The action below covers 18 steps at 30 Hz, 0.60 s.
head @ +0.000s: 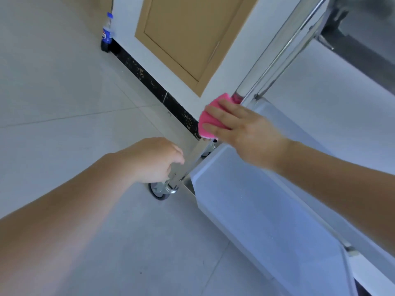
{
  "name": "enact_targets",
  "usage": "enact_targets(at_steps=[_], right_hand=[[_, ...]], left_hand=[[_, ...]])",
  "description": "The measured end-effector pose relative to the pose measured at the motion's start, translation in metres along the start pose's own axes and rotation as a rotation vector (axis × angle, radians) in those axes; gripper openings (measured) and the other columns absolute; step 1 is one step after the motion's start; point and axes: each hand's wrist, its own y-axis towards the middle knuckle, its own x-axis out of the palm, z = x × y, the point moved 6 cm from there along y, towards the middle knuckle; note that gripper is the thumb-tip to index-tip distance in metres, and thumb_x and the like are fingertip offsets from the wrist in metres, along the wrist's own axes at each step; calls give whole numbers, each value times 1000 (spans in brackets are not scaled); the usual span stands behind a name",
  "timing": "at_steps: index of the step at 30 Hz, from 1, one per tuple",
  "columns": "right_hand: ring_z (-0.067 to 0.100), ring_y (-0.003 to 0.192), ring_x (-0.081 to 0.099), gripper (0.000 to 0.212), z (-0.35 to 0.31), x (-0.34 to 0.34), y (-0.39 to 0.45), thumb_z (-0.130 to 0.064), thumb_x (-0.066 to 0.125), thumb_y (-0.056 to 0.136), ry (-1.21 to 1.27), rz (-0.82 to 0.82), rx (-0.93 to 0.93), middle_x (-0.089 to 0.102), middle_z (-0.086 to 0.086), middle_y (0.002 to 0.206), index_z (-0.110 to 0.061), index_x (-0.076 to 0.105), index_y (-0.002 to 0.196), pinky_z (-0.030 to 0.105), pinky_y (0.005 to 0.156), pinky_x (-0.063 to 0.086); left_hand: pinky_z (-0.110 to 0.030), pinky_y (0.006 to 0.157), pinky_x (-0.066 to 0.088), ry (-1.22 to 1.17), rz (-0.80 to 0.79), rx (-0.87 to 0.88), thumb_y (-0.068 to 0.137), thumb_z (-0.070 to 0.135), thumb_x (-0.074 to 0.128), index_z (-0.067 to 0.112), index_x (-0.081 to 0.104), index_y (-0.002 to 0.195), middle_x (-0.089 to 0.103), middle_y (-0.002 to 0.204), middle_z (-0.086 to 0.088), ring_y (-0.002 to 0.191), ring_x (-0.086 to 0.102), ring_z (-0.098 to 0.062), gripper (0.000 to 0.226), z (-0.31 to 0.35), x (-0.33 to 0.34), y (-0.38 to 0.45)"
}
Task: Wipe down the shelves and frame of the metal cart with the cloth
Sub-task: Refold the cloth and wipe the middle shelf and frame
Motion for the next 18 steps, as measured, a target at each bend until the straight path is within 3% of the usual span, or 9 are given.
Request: enact_targets(at_steps=[4, 9, 13, 16, 18], right_hand=[[38, 136, 30, 45, -8, 32, 28, -15, 34, 89, -238, -249, 58, 44, 15, 142, -11, 48, 132, 51, 117, 6], [36, 141, 22, 57, -9, 38, 7, -24, 22, 88, -323, -251, 80, 33, 12, 151, -10, 36, 142, 49, 117, 5], [32, 145, 7, 62, -9, 37, -18, -25, 13, 88, -273, -278, 107, 14, 11, 157, -10, 17, 148, 44, 116, -6], [31, 145, -1, 56, -12, 37, -42, -25, 22, 95, -250, -295, 104, 5, 10, 158, -9, 13, 149, 43, 115, -10], [31, 145, -3, 56, -12, 36, -60, -25, 25, 97, -233, -326, 115, 1, 10, 159, -9, 10, 149, 43, 115, -10]], left_hand=[[-37, 103, 37, 10, 46, -18, 86, 10, 41, 33, 50, 129, 41, 141, 17, 128, 37, -14, 49, -2, -3, -4], [-36, 100, 38, 46, -20, 7, 85, 8, 42, 31, 50, 128, 44, 138, 17, 125, 39, -15, 50, 25, 16, -1], [-31, 92, 40, 72, 2, 84, 83, 6, 43, 29, 53, 123, 49, 130, 19, 119, 42, -15, 48, 52, 20, 9], [-27, 83, 37, 78, 27, 106, 82, 5, 41, 28, 55, 118, 51, 127, 18, 114, 44, -15, 45, 66, 21, 12], [-28, 90, 38, 79, 33, 118, 84, 6, 39, 28, 53, 124, 49, 131, 16, 117, 43, -15, 47, 76, 23, 13]])
